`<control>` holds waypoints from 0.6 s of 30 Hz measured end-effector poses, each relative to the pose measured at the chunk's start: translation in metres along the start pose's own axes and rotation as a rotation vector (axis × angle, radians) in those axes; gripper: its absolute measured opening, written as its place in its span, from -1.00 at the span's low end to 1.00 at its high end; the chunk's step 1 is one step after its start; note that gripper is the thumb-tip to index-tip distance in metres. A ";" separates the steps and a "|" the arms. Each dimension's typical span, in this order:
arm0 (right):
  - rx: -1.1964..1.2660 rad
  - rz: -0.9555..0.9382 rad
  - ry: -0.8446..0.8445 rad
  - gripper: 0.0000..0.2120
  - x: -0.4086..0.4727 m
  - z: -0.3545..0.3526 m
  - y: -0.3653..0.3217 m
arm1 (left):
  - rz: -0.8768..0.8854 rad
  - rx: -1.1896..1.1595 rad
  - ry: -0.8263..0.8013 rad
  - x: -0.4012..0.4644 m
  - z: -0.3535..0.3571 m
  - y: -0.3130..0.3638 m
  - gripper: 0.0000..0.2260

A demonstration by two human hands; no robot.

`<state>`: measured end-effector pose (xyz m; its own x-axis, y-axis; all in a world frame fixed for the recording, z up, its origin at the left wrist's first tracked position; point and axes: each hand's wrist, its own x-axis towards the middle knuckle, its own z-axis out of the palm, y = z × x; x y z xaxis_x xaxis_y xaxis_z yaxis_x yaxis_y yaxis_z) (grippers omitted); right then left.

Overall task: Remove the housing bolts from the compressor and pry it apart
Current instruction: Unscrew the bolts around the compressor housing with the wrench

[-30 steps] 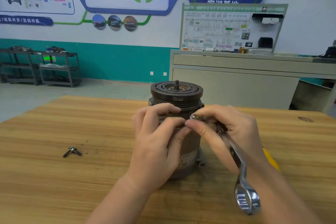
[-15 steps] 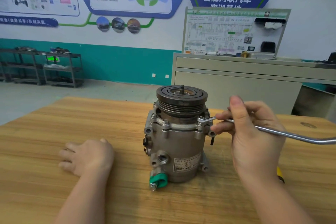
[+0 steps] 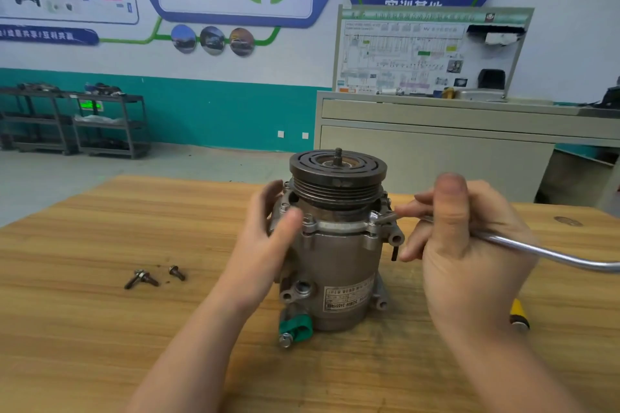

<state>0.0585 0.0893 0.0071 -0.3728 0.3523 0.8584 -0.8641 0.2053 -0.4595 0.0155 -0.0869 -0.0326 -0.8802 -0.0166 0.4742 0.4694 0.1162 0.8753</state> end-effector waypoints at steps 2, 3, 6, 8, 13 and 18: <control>-0.063 -0.025 0.027 -0.63 0.002 0.003 -0.001 | 0.025 -0.016 -0.077 0.000 0.000 -0.005 -0.16; -0.120 -0.084 0.030 -0.62 0.002 0.005 -0.001 | 0.041 -0.021 -0.088 0.000 -0.001 -0.006 -0.10; -0.301 -0.263 0.007 -0.45 -0.003 0.015 -0.002 | 0.056 -0.025 -0.081 0.003 0.000 -0.006 0.00; -0.444 -0.361 0.012 -0.41 -0.007 0.020 -0.005 | 0.052 -0.035 -0.069 0.003 0.001 -0.006 0.02; -0.577 -0.515 -0.070 -0.51 -0.002 0.032 -0.017 | 0.061 -0.078 -0.044 0.005 0.003 -0.011 -0.04; -0.709 -0.478 -0.229 -0.60 0.003 0.039 -0.023 | 0.044 -0.093 -0.031 0.006 0.003 -0.014 -0.16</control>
<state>0.0637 0.0499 0.0290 -0.1495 -0.0920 0.9845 -0.5599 0.8285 -0.0076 0.0033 -0.0861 -0.0423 -0.8596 0.0174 0.5106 0.5109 0.0235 0.8593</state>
